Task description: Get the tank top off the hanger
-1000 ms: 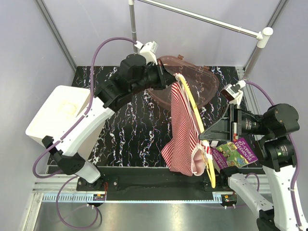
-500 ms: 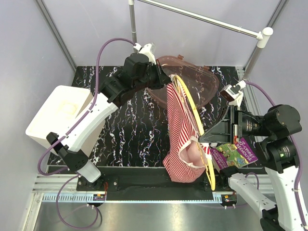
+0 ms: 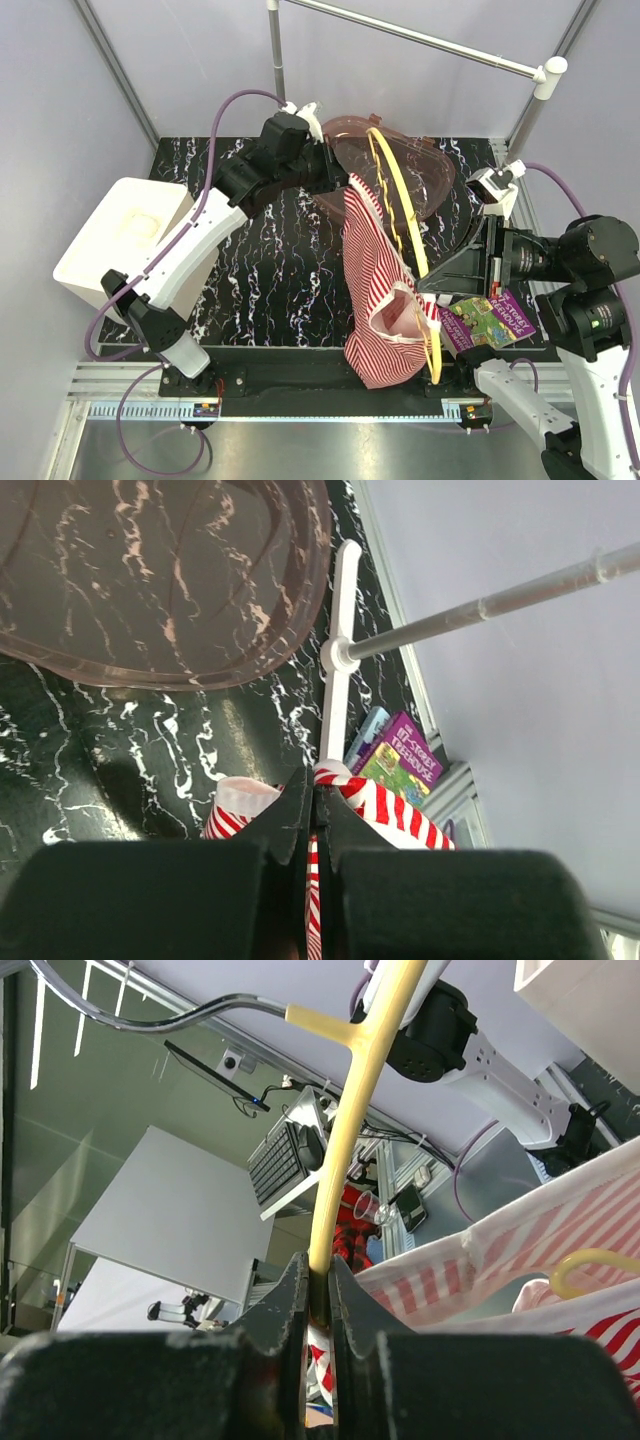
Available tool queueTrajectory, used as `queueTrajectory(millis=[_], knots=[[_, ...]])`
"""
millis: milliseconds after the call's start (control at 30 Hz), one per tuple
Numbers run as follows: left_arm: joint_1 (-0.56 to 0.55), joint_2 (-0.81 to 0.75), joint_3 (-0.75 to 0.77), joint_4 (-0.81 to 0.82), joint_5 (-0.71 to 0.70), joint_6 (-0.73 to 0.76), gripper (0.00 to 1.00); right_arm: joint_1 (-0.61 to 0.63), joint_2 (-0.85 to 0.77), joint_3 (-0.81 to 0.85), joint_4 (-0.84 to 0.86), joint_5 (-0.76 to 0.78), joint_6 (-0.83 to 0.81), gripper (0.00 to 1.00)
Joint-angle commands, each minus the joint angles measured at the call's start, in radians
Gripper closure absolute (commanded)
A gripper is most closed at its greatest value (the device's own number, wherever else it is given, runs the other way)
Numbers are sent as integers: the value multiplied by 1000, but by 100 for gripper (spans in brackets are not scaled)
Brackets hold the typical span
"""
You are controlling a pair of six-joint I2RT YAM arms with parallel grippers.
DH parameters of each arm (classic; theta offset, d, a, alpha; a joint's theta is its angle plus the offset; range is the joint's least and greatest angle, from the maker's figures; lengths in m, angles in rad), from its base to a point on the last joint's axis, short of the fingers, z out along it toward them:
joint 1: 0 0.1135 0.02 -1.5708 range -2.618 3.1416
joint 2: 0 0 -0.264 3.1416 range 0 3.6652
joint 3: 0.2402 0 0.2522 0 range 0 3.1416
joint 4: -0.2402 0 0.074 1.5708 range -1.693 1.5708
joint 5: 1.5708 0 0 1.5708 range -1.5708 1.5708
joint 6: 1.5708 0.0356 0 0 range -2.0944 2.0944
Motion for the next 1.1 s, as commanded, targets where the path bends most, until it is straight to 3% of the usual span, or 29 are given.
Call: queueTrajectory(millis=[0,133,233,433,567,633,667,733,767,867,1000,1067], knots=[[53,31,20,10,-18,40,100,33,-26,56,94,-26,-26,100],[55,-13,-44,10,85,49,100,31,62,27,73,47,-128,100],[53,-65,-89,12,80,58,100,33,149,19,41,135,-235,100],[84,-98,-90,9,82,70,100,31,274,34,-113,374,-395,100],[107,-75,-53,-16,88,67,96,33,307,54,-165,591,-401,100],[121,-57,-9,-40,94,75,90,31,323,60,-180,644,-412,100],[125,-46,8,-50,94,80,77,31,338,65,-185,694,-418,100],[136,-34,60,-83,102,104,67,33,358,88,-234,754,-442,100],[138,-35,74,-96,105,115,51,33,378,97,-249,796,-453,100],[138,-72,74,-105,135,170,35,33,401,134,-306,868,-476,100],[102,-168,-66,-51,267,244,34,33,413,165,-319,844,-468,100],[30,-237,-133,25,281,271,34,32,419,163,-320,813,-442,100]])
